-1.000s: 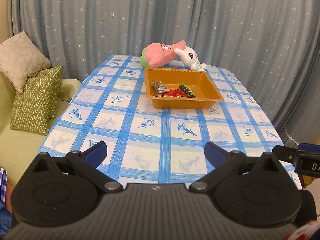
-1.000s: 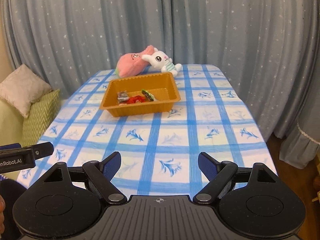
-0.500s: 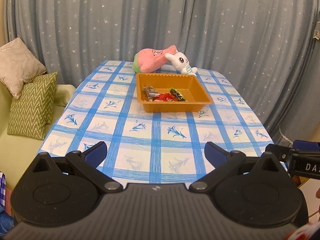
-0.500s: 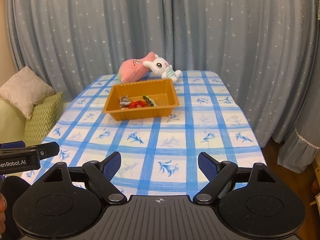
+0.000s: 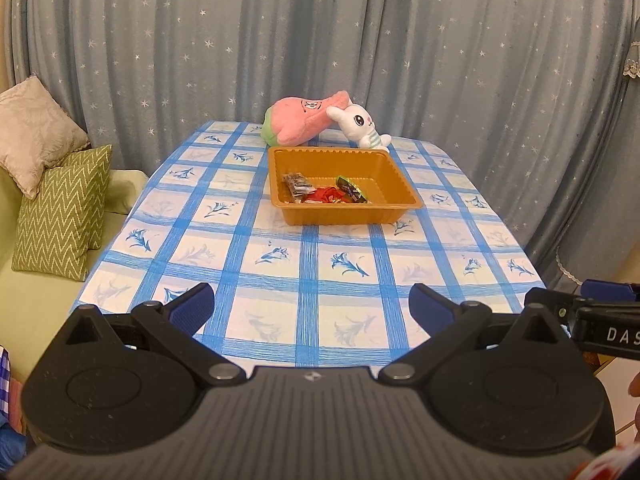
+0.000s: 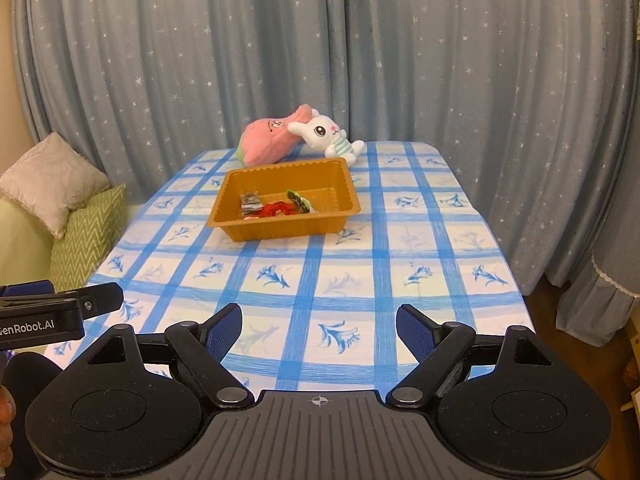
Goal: Organize snacks
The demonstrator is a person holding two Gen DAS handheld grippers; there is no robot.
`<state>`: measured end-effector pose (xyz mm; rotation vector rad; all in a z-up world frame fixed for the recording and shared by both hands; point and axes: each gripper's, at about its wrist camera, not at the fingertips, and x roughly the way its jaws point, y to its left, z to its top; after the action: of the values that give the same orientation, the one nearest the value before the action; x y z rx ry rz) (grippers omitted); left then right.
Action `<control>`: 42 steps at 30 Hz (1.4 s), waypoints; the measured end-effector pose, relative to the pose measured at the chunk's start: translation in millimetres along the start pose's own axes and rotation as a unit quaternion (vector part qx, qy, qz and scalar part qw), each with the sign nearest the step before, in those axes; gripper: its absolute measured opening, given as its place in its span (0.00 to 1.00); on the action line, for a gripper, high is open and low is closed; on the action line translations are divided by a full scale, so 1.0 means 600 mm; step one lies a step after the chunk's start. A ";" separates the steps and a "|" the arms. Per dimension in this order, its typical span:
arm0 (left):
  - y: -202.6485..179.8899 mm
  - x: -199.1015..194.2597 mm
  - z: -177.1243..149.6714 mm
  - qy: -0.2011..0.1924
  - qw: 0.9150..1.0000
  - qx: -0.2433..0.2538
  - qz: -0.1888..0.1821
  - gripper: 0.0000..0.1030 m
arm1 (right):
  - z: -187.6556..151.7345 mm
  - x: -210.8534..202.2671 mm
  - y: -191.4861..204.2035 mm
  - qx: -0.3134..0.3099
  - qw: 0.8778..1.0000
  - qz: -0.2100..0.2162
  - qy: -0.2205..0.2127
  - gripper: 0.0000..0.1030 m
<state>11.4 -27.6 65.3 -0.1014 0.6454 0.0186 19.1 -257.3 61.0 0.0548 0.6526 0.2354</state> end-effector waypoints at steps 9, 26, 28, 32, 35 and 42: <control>-0.002 0.003 -0.003 0.002 1.000 0.000 0.000 1.00 | 0.000 0.000 0.001 0.000 1.000 0.001 0.000 0.81; -0.001 0.004 -0.004 0.003 1.000 -0.001 0.000 1.00 | 0.001 0.000 0.001 0.000 1.000 0.001 0.000 0.81; -0.001 0.004 -0.003 0.003 1.000 0.000 0.000 1.00 | 0.001 -0.001 0.000 0.001 1.000 0.001 0.001 0.81; -0.001 0.005 -0.004 0.003 1.000 -0.001 -0.001 1.00 | 0.001 -0.001 0.001 0.001 1.000 0.001 0.001 0.81; -0.001 0.005 -0.004 0.003 1.000 -0.001 -0.001 1.00 | 0.000 0.000 0.000 0.000 1.000 0.001 0.001 0.81; -0.001 0.005 -0.005 0.004 1.000 -0.001 -0.001 1.00 | 0.001 -0.002 0.001 0.001 1.000 0.001 0.000 0.81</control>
<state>12.1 -28.3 60.9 -0.1037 0.6528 0.0167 18.3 -256.8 62.1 0.0578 0.6531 0.2365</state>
